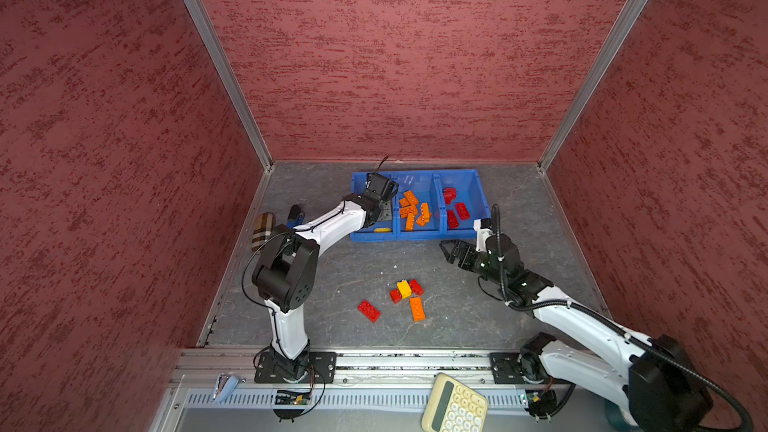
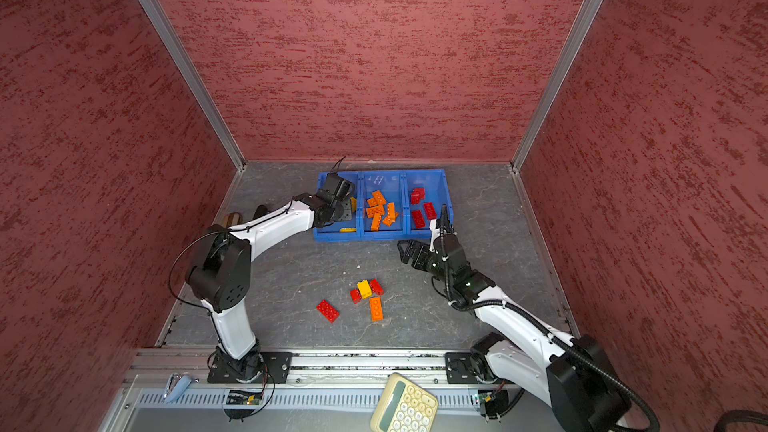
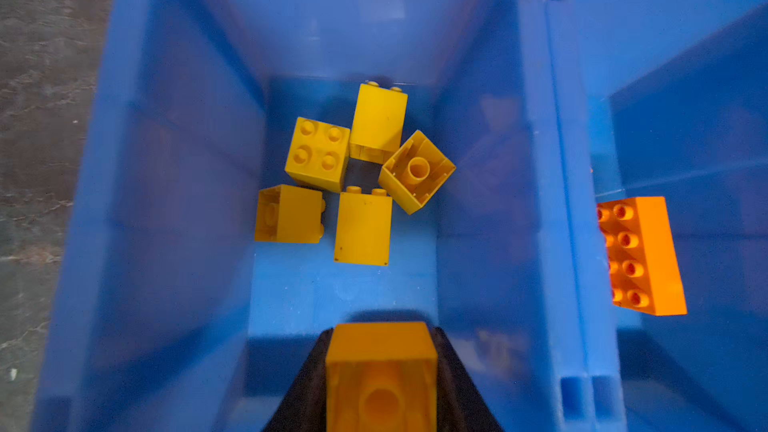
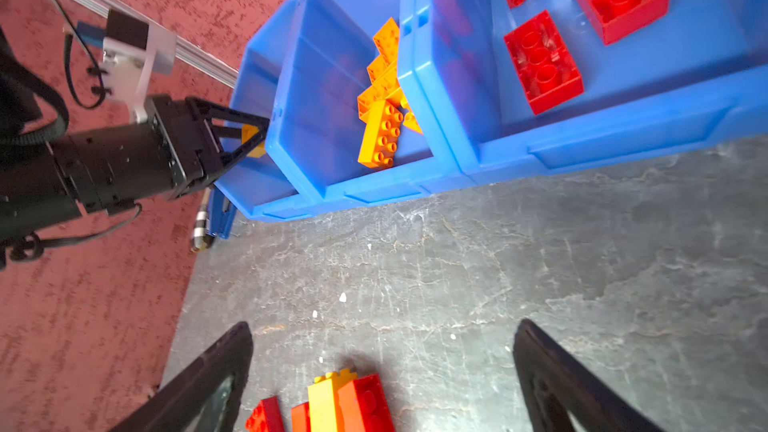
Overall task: Sort the legos into containers by color
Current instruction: 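Carry the yellow brick over the near compartment with the left gripper, then open the left gripper over the near compartment while the right gripper grasps a red brick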
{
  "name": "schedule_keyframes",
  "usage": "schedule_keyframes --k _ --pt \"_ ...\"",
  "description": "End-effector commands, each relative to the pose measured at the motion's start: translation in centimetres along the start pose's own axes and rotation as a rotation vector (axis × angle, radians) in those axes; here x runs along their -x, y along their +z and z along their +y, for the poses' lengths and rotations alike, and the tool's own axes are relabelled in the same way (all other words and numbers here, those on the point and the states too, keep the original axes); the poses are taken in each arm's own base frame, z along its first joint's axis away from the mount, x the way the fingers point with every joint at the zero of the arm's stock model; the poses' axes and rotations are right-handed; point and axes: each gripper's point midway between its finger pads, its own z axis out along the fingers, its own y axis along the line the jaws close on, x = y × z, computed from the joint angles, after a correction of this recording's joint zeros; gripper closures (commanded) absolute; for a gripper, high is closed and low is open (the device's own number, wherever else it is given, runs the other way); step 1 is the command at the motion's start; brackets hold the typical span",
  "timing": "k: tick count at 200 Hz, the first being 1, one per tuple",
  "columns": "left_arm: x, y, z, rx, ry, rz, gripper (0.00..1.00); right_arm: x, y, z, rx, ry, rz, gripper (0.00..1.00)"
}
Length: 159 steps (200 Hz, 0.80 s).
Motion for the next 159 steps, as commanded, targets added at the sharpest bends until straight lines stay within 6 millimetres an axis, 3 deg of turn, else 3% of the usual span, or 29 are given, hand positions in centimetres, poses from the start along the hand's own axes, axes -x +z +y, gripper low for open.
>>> schedule_keyframes --k 1,48,70,88,122,159 --pt "0.1 0.1 -0.7 -0.031 -0.003 0.025 0.53 0.4 0.1 -0.1 -0.028 -0.140 0.014 0.01" --pt "0.3 -1.1 -0.9 -0.064 -0.019 0.003 0.37 -2.8 1.2 2.0 0.128 -0.348 0.190 0.01" --pt "0.6 -2.5 -1.1 -0.084 -0.020 -0.023 0.32 -4.1 1.8 2.3 0.144 -0.390 0.273 0.03" --pt "0.9 -3.9 -0.8 -0.083 -0.039 -0.054 0.21 -5.5 2.3 2.4 0.134 -0.416 0.342 0.06" --pt "0.9 -6.2 -0.2 -0.109 -0.085 -0.108 0.05 -9.5 2.8 2.7 0.103 -0.523 0.475 0.07" --pt "0.9 -7.7 0.7 -0.116 -0.115 -0.160 0.01 -12.8 3.3 2.8 0.080 -0.638 0.578 0.21"
